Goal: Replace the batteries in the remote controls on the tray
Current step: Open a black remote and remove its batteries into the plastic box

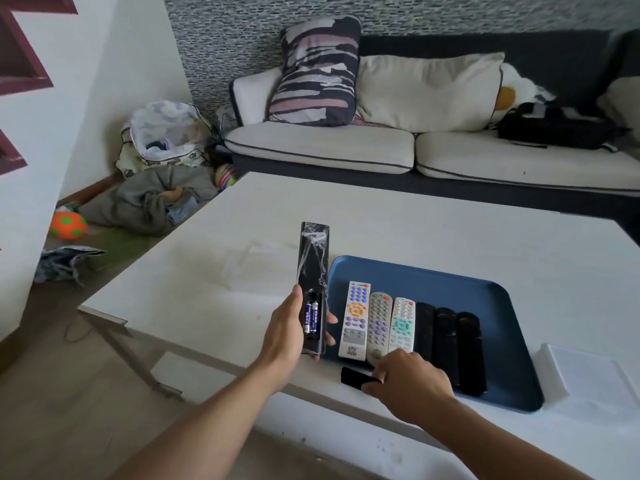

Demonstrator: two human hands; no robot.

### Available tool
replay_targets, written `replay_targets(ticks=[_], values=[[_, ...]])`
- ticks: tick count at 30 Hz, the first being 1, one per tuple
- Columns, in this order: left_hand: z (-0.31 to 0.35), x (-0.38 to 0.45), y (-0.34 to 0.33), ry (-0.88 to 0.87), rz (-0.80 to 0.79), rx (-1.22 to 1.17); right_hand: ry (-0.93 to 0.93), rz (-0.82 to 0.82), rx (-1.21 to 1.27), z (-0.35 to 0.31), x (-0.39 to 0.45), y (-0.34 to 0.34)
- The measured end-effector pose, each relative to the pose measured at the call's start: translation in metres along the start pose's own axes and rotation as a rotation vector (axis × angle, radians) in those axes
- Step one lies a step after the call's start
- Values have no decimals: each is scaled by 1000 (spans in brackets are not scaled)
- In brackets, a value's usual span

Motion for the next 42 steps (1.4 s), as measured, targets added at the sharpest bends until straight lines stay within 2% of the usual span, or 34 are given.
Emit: replay_targets(ticks=[7,12,15,17,20,22,28,35,42], values=[[2,1,-5,-26,-59,9,-33,66,21,13,-7,1],[3,4,-8,-43,-87,52,20,219,-22,5,-12,20],[0,8,-10,-32,-79,89,167,422,53,-8,-16,41],[-1,10,-12,-31,-65,82,345,588,93,-21,-19,51],[1,8,-20,14,-56,-27,580,726,87,-38,-19,53],[0,6,-26,78,-85,-146,678,744,75,-47,-16,51],[-3,5,-28,167,-106,-332,695,674,59,-56,-6,55],[-6,4,-26,228,-78,-391,707,581,70,-57,0,57],[-6,1,-25,225,-114,-389,697,591,76,-57,-5,60]])
Point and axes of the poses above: each hand's wrist, its own x-axis towards the middle knuckle, its own y-axis out of the back of the hand, z = x × y, the point moved 5 cm from there along x, towards the middle knuckle, and after that the axes turned 9 degrees about -z, right-handed, at the moved point
